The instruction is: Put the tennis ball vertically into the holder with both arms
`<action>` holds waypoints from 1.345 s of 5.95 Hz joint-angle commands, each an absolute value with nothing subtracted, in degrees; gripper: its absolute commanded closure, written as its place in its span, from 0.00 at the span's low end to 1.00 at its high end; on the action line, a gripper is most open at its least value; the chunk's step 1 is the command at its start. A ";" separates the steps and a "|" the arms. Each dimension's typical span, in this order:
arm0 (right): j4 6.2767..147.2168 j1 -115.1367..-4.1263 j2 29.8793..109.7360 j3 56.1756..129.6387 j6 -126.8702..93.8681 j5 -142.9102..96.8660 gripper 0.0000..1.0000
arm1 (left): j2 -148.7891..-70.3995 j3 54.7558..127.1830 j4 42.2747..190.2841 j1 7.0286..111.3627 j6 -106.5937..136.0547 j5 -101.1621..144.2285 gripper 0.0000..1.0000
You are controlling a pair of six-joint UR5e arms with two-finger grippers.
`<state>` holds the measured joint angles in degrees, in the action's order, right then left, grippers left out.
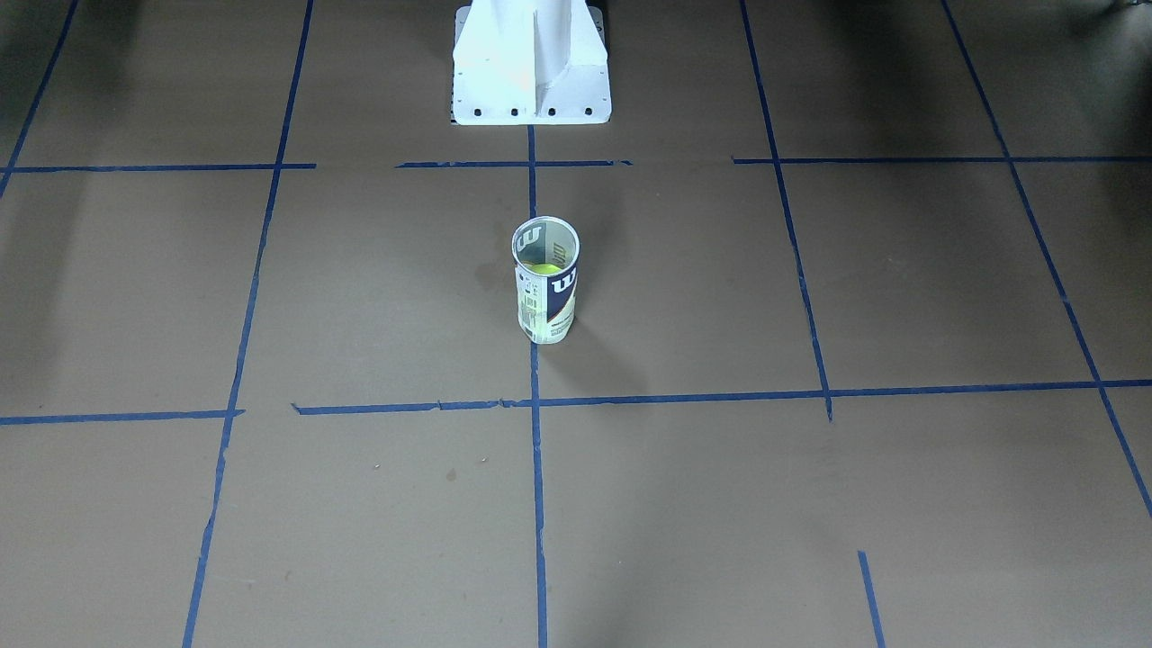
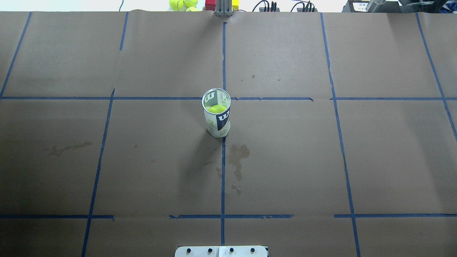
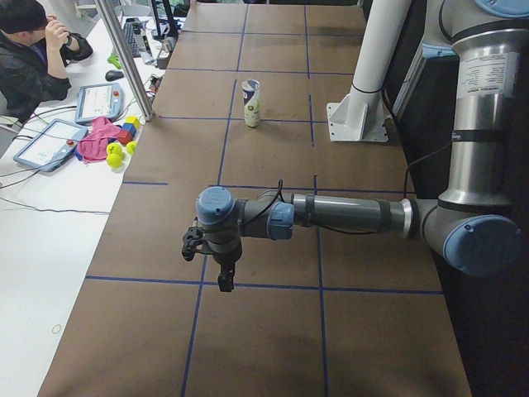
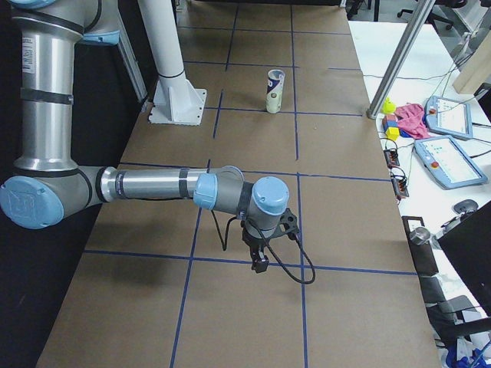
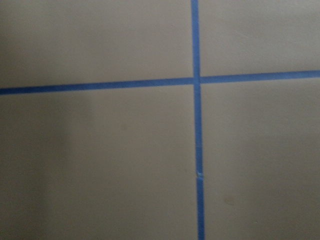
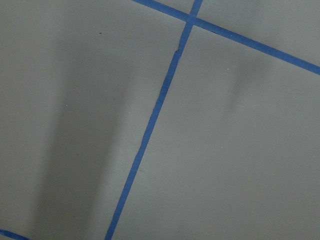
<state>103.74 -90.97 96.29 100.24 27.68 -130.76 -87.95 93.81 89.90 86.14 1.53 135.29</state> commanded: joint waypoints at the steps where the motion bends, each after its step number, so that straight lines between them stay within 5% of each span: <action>1: 103.71 -90.97 96.42 100.11 28.03 -130.87 0.00 | -87.37 93.87 90.26 86.13 1.23 140.10 0.00; 8: 103.71 -90.97 96.42 100.20 27.69 -130.87 0.00 | -86.66 93.96 90.26 86.22 1.23 137.81 0.00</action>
<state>103.71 -90.97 96.42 100.19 27.70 -130.87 -86.70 93.95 90.24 86.22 1.23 138.02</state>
